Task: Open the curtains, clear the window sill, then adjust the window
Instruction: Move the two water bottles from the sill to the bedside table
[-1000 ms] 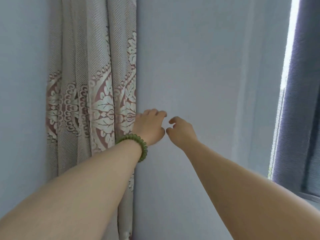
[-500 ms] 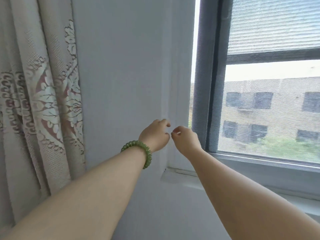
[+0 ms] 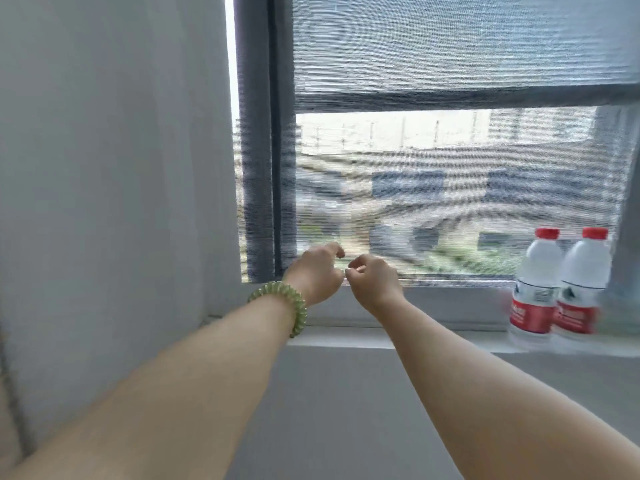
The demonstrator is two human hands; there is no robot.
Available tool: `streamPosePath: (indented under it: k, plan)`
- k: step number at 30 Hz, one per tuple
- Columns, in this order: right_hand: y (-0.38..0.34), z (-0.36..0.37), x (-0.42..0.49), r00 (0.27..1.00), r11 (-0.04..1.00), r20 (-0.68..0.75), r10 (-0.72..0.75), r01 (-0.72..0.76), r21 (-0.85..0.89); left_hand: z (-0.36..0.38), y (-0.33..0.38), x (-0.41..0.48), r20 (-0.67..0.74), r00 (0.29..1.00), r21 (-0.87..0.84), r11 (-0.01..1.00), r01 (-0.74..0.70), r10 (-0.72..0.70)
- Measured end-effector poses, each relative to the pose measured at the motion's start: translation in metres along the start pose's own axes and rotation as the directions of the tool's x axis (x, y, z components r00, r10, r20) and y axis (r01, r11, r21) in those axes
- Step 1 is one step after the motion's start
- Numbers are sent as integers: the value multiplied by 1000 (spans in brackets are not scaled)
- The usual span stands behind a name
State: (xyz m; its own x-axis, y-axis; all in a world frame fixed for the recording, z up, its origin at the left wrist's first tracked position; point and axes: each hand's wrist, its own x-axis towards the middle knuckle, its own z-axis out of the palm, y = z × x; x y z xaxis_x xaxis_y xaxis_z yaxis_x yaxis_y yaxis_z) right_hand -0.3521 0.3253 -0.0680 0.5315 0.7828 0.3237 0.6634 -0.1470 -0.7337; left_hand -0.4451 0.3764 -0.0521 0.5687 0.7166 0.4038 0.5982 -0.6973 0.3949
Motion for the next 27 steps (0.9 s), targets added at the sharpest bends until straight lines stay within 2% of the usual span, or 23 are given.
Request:
streamPosePath:
  k: [10, 15, 20, 24, 27]
  plan:
    - [139, -151, 16, 994, 994, -91, 55, -63, -92, 112, 164, 32, 20, 1000, -149, 989, -10, 13]
    - [199, -207, 19, 973, 989, -199, 114, -130, -72, 159, 229, 47, 27, 999, -234, 972, -25, 33]
    - [232, -238, 32, 921, 983, -344, 181, -180, 37, 186, 257, 66, 21, 999, -300, 954, -32, 40]
    - [244, -253, 47, 880, 978, -435, 190, -207, 10, 201, 266, 84, -15, 1000, -416, 909, -28, 24]
    - [250, -259, 64, 876, 973, -450, 172, -224, -65, 209, 267, 99, 30, 1000, -547, 837, 16, 1]
